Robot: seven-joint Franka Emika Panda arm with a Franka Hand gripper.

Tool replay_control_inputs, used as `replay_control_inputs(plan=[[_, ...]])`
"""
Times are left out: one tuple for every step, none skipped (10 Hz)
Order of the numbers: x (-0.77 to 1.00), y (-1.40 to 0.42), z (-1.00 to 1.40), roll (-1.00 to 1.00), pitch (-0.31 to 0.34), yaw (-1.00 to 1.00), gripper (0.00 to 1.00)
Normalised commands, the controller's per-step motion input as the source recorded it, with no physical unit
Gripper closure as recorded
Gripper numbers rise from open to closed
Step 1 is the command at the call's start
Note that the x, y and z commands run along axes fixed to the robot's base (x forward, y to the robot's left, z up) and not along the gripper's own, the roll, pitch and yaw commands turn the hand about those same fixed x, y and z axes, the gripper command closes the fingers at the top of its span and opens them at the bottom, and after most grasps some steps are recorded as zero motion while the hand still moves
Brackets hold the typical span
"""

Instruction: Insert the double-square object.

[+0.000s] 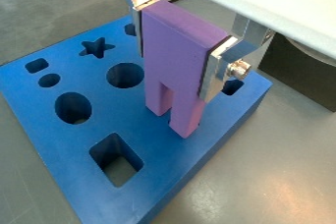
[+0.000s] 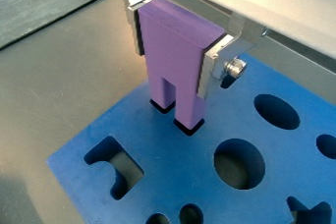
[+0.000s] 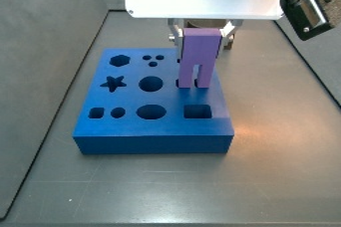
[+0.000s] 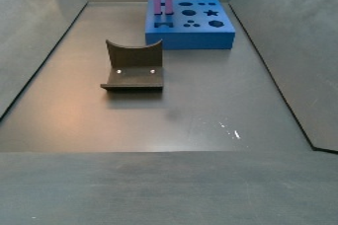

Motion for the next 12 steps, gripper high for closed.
replay_control_inputs(plan=[[-0.23, 0.0, -0.23, 0.0, 0.0, -0.09, 1.0], [0.0, 0.0, -0.17, 0.01, 0.0, 0.0, 1.0], [0.25, 0.0, -0.25, 0.01, 0.037, 0.0, 1.0], [0.31, 0.0, -0.28, 0.0, 0.059, -0.03, 1.0], [0.28, 0.0, -0.3, 0.0, 0.053, -0.03, 1.0], [0.08, 0.0, -0.24, 0.05, 0.033, 0.0, 1.0], [0.0, 0.0, -0.35, 0.0, 0.0, 0.0, 1.0], [0.0, 0.0, -0.41, 0.0, 0.0, -0.03, 1.0], [0.0, 0.0, -0.34, -0.05, -0.01, -0.09, 1.0], [0.0, 0.0, -0.3, -0.08, -0.034, -0.07, 1.0], [0.0, 0.0, -0.26, -0.05, -0.041, -0.02, 1.0], [0.0, 0.0, -0.19, -0.01, -0.01, -0.01, 1.0]])
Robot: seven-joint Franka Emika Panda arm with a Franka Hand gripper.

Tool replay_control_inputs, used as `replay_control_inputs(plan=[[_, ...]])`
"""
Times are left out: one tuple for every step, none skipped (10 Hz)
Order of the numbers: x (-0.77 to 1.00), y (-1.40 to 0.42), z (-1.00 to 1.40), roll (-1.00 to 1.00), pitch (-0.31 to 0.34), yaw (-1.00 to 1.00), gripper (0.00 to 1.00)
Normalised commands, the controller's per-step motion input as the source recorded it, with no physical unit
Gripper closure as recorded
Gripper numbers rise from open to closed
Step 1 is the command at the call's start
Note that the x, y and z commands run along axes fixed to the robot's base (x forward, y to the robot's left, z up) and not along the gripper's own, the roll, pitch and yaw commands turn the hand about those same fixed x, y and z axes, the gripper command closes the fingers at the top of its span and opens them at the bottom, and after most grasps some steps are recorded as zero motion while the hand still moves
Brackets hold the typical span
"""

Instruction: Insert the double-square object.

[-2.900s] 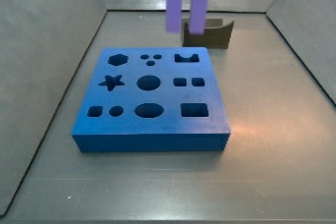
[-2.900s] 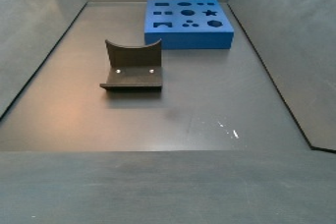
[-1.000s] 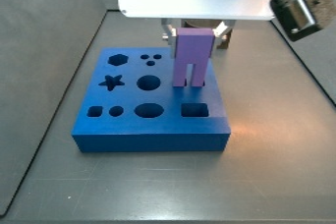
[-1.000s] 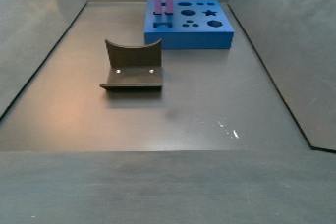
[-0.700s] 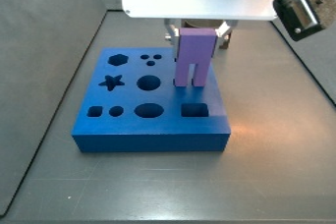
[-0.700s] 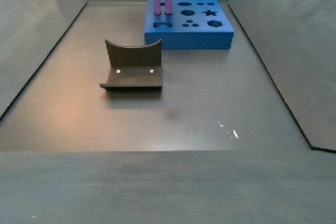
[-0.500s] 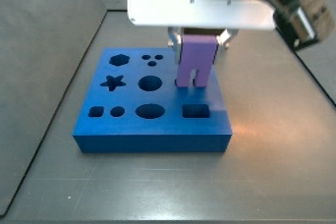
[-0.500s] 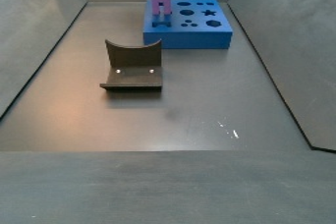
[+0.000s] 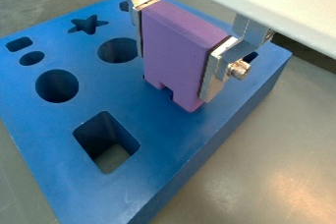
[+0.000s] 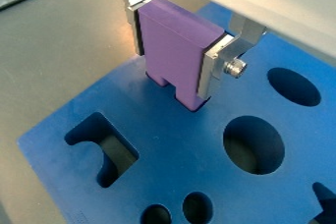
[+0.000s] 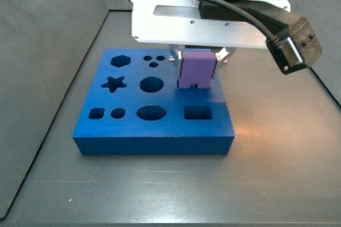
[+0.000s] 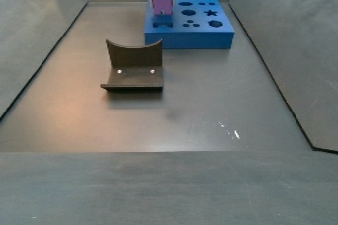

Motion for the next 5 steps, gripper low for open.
replay_control_inputs(plan=[[0.0, 0.0, -0.12, -0.01, -0.021, 0.0, 1.0], [-0.06, 0.0, -0.17, 0.0, -0.057, 0.0, 1.0], [0.0, 0.0, -0.13, -0.06, -0.059, 0.0, 1.0], [0.05, 0.01, -0.11, -0.1, 0.0, -0.01, 1.0], [0.0, 0.0, 0.0, 0.0, 0.0, 0.0, 1.0]])
